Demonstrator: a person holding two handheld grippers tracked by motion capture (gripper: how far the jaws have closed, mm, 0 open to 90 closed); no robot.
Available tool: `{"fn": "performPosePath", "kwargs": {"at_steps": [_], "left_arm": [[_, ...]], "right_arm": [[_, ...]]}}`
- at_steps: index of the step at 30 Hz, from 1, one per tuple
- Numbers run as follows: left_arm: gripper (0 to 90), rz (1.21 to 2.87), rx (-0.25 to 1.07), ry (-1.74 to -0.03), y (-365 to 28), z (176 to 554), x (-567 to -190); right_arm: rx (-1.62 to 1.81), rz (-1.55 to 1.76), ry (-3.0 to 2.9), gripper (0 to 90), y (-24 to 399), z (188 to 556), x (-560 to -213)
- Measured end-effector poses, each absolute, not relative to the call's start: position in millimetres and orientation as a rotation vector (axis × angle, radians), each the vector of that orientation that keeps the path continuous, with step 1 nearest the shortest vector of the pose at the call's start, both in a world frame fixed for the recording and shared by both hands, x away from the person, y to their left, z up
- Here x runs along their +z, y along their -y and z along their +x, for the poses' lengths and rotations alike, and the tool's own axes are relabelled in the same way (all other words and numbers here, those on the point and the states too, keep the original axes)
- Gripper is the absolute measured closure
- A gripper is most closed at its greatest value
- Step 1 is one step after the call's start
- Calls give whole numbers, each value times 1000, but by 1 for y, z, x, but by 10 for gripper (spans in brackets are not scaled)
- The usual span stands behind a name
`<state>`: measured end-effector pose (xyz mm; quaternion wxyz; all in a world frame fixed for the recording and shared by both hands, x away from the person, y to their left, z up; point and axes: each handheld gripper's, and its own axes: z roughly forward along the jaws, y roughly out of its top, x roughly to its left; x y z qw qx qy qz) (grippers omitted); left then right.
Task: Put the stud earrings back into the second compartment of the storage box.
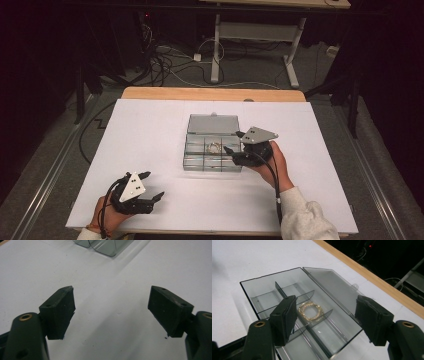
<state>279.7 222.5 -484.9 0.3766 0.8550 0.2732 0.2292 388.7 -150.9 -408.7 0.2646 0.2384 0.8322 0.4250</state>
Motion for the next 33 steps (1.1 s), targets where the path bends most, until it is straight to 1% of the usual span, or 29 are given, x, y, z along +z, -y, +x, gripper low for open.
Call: {"fn": "performPosePath", "kwargs": {"at_steps": [13, 27, 33], "left_arm": [[214, 2183, 590, -702, -222, 280, -485], [214, 2184, 613, -687, -222, 280, -483], [215, 2188, 603, -691, -222, 279, -483]], "right_arm": [[1185, 631, -2211, 314, 165, 370, -409], [1140, 575, -2186, 293, 176, 345, -411], [1139, 581, -2171, 283, 185, 339, -410]]}}
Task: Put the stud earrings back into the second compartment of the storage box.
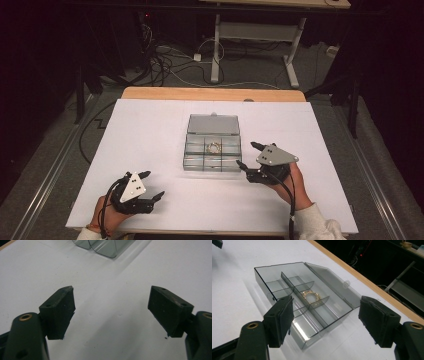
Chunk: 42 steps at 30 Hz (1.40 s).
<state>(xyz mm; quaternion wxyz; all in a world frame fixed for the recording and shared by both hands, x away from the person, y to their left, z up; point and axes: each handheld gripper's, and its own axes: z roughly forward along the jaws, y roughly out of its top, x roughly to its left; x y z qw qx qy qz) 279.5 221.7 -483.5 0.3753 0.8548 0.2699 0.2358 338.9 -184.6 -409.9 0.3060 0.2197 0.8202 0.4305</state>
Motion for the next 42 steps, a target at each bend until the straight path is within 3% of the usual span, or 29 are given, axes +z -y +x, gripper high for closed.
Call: {"fn": "performPosePath", "kwargs": {"at_steps": [42], "left_arm": [[215, 2203, 624, -679, -220, 280, -484]], "right_arm": [[1064, 675, -2115, 245, 250, 299, -437]]}}
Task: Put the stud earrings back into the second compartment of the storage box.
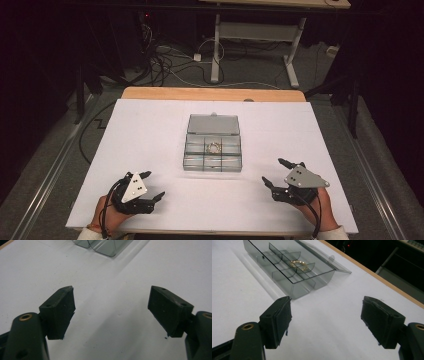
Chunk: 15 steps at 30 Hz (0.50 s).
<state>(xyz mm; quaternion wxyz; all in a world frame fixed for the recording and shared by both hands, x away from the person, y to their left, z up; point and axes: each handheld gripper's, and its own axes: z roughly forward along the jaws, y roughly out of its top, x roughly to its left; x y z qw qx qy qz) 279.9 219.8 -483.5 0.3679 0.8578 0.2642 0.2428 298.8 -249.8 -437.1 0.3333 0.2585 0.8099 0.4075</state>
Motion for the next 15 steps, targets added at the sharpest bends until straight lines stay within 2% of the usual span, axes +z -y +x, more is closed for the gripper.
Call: {"fn": "performPosePath", "kwargs": {"at_steps": [9, 15], "left_arm": [[216, 2206, 621, -692, -222, 282, -485], [238, 2216, 632, -695, -220, 282, -485]], "right_arm": [[1049, 717, -2120, 247, 260, 295, -449], [1052, 742, -2155, 295, 263, 294, -456]]}}
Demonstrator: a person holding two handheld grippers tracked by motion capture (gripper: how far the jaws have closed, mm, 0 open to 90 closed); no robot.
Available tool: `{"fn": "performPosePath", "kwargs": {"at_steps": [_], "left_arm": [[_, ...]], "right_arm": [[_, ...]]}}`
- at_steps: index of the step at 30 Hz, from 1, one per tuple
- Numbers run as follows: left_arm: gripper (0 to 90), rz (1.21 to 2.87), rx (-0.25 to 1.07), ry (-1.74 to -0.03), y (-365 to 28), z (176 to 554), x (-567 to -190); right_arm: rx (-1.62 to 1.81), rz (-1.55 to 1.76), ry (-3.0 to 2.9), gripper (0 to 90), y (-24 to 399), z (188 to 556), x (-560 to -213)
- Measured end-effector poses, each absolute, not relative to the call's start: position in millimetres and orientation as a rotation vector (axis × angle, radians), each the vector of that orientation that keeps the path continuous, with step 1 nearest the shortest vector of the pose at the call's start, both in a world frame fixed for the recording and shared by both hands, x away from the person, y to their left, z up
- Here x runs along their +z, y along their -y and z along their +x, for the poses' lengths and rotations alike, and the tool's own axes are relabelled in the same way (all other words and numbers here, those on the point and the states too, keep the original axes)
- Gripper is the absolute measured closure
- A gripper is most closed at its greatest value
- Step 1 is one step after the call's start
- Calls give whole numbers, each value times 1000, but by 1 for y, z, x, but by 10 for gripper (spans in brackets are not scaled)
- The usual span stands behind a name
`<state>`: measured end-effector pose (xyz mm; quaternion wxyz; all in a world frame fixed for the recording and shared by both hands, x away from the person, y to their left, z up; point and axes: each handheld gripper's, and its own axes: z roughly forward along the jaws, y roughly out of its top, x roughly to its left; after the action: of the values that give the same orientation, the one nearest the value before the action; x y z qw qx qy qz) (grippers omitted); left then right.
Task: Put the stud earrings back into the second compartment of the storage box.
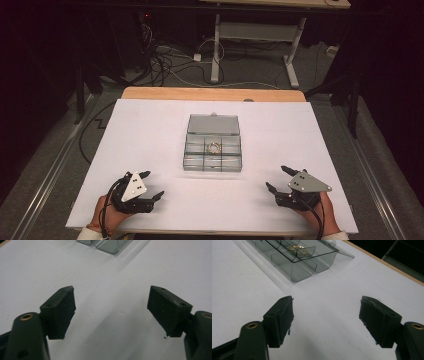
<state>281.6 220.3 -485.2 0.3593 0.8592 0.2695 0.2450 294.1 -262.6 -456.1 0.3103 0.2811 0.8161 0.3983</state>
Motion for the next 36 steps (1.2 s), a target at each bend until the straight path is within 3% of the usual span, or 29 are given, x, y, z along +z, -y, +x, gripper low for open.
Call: {"fn": "performPosePath", "kwargs": {"at_steps": [3, 6, 11, 17, 21, 36], "left_arm": [[309, 2228, 649, -712, -219, 282, -486], [414, 2230, 649, -706, -219, 282, -485], [647, 2232, 646, -709, -221, 282, -482], [871, 2220, 605, -705, -222, 282, -480], [878, 2221, 595, -694, -222, 284, -480], [878, 2226, 584, -672, -224, 287, -482]], "right_arm": [[1058, 751, -2153, 366, 263, 294, -458], [1070, 740, -2158, 499, 262, 294, -458], [1066, 715, -2160, 706, 260, 293, -458], [1062, 708, -2162, 829, 259, 293, -457], [1074, 718, -2172, 900, 260, 294, -457], [1063, 725, -2193, 900, 259, 299, -459]]}}
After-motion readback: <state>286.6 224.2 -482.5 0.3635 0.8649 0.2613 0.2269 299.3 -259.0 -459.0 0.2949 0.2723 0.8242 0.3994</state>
